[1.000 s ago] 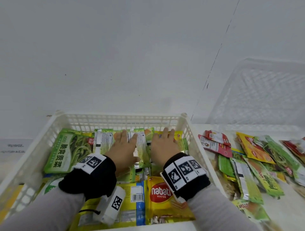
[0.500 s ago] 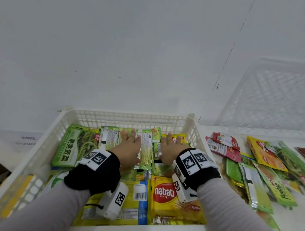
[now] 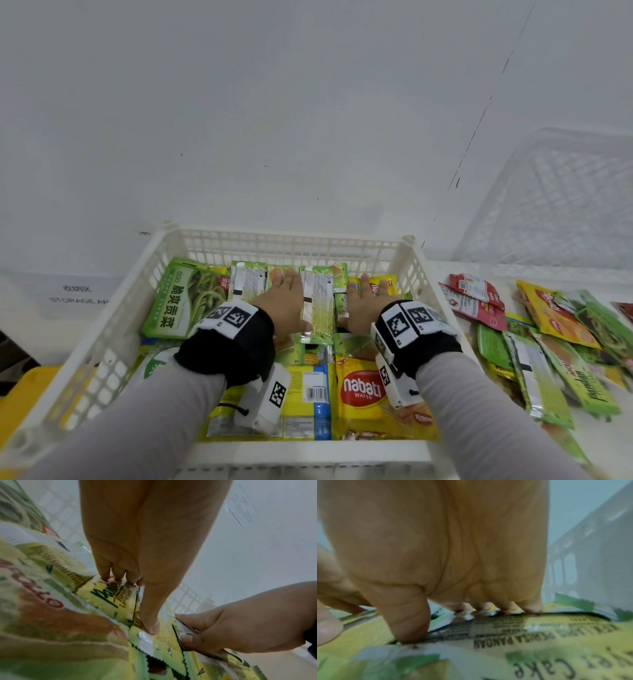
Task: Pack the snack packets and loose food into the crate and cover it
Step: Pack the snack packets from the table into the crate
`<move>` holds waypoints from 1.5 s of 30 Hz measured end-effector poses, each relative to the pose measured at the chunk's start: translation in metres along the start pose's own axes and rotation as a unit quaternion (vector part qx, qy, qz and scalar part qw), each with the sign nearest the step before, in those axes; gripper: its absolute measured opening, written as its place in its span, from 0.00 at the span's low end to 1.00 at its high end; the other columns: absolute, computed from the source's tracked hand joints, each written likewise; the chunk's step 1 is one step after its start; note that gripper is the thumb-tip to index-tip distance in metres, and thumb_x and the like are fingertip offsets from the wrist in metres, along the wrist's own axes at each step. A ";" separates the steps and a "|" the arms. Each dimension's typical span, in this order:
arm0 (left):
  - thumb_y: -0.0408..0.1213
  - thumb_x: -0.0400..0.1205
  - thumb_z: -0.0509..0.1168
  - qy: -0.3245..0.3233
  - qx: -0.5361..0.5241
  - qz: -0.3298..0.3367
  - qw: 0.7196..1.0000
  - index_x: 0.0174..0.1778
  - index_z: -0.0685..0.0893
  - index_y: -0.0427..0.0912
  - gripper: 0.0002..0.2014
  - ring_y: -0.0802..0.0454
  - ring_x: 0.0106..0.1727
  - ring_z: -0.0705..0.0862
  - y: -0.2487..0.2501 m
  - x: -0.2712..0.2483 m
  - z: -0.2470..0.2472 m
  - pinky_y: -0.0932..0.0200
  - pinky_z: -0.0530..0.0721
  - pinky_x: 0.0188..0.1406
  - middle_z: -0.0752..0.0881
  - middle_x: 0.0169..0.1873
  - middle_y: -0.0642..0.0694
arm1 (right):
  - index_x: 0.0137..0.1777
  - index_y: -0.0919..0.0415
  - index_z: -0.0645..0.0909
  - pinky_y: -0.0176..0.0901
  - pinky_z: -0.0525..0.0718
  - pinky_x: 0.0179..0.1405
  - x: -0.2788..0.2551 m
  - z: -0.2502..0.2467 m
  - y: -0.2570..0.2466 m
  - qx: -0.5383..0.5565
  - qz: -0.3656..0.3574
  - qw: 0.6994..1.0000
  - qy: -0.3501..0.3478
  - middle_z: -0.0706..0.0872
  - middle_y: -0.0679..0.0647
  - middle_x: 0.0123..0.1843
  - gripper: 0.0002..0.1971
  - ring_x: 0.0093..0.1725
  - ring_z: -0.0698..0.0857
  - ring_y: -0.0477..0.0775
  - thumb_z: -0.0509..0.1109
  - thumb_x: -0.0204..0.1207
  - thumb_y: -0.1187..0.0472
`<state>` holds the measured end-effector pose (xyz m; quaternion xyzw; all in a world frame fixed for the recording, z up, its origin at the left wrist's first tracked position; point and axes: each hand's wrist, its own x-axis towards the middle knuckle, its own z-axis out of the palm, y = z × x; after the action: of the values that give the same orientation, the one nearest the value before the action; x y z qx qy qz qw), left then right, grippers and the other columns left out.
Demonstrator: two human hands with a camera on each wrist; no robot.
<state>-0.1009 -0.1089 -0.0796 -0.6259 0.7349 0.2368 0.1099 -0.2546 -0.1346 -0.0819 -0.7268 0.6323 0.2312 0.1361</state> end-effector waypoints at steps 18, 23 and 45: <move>0.39 0.87 0.54 0.079 -0.173 0.117 0.975 0.78 0.65 0.51 0.21 0.52 0.75 0.68 -0.032 -0.069 -0.067 0.53 0.63 0.75 0.68 0.77 0.49 | 0.74 0.65 0.72 0.46 0.69 0.71 -0.035 -0.041 0.026 0.142 -0.037 0.988 0.040 0.73 0.62 0.75 0.20 0.74 0.72 0.61 0.56 0.82 0.66; 0.48 0.77 0.63 0.255 -0.377 0.178 0.872 0.56 0.79 0.67 0.13 0.69 0.61 0.80 -0.055 -0.143 -0.065 0.66 0.75 0.59 0.83 0.60 0.59 | 0.76 0.60 0.71 0.40 0.61 0.74 -0.089 -0.062 0.040 0.201 -0.117 0.969 0.089 0.70 0.53 0.79 0.21 0.78 0.67 0.50 0.55 0.84 0.68; 0.41 0.80 0.65 0.239 -0.342 0.252 0.873 0.57 0.79 0.66 0.14 0.69 0.63 0.78 0.164 -0.106 0.030 0.59 0.77 0.66 0.82 0.59 0.66 | 0.47 0.52 0.88 0.30 0.84 0.41 -0.207 0.085 0.177 0.535 -0.066 0.717 0.442 0.90 0.48 0.34 0.13 0.35 0.87 0.44 0.75 0.69 0.72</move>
<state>-0.2437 0.0150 -0.0228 -0.4558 0.7446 0.3361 -0.3533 -0.4618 0.0553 -0.0324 -0.5923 0.5892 -0.5028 0.2218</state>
